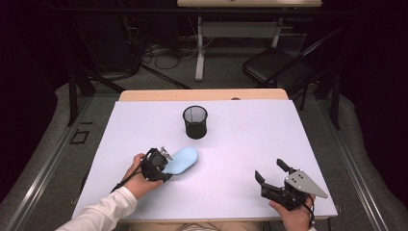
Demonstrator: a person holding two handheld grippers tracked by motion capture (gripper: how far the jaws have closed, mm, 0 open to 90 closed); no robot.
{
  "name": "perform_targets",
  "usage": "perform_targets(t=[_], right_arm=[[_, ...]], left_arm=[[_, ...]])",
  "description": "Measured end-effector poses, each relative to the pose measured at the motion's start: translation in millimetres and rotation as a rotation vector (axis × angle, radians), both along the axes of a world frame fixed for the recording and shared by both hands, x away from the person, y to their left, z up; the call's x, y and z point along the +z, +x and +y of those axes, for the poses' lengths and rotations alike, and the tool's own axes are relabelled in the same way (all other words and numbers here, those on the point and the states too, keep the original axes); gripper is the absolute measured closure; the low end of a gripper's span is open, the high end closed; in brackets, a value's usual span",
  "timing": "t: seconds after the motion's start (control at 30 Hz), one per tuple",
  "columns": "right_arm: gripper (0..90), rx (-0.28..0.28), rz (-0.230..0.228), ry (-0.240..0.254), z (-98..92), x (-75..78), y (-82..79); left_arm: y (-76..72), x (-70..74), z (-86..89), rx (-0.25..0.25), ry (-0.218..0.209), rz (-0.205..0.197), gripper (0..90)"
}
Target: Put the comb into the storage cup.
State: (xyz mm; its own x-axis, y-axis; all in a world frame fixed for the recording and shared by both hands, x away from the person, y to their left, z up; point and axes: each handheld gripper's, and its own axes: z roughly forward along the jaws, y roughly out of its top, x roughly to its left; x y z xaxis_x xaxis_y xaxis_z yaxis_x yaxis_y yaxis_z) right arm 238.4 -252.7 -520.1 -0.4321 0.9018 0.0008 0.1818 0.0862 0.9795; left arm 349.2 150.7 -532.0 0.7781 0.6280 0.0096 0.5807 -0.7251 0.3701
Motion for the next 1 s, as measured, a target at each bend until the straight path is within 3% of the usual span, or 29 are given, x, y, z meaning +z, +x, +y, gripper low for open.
perform_targets(t=[1.0], right_arm=[[14.5,0.002,0.003,-0.001,-0.6,-0.2,0.6]], left_arm=[[-1.1,0.7,0.5,0.010,-0.004,0.010,68.1]])
